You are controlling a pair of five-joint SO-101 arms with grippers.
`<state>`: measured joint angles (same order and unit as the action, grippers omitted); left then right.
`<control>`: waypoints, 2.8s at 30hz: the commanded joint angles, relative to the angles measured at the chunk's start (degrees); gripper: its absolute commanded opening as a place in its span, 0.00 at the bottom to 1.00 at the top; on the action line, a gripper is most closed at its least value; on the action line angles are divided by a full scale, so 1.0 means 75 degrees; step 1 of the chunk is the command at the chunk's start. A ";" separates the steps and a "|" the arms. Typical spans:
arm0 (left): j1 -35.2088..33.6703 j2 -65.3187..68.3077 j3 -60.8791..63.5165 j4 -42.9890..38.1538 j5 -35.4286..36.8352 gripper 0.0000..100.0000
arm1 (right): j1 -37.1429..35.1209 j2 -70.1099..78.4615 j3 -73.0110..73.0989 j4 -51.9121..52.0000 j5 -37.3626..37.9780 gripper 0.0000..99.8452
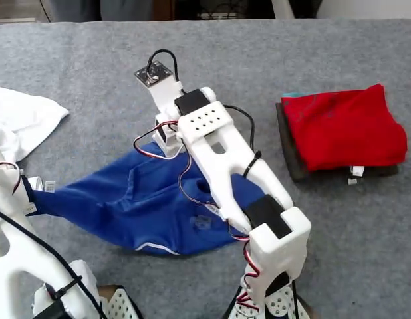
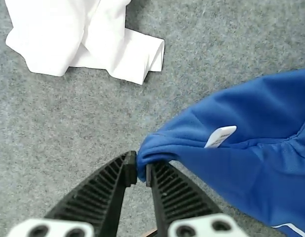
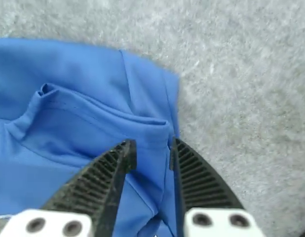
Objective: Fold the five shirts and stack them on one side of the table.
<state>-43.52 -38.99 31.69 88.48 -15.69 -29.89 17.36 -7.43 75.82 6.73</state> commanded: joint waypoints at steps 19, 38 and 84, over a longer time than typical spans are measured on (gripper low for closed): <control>0.0006 -0.0012 -0.0018 0.0000 0.0035 0.03 | 0.0293 -0.0041 0.0557 -0.0586 0.0223 0.13; -0.0006 -0.0012 -0.0018 0.0000 0.0035 0.03 | 0.0164 0.0756 0.0486 -0.1067 0.0223 0.13; 0.0006 -0.0012 -0.0029 0.0047 0.0035 0.03 | 0.0199 0.1600 -0.0158 -0.0516 0.0821 0.08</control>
<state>-43.52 -38.99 31.69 88.48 -15.69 -28.40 29.93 -5.93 71.78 12.00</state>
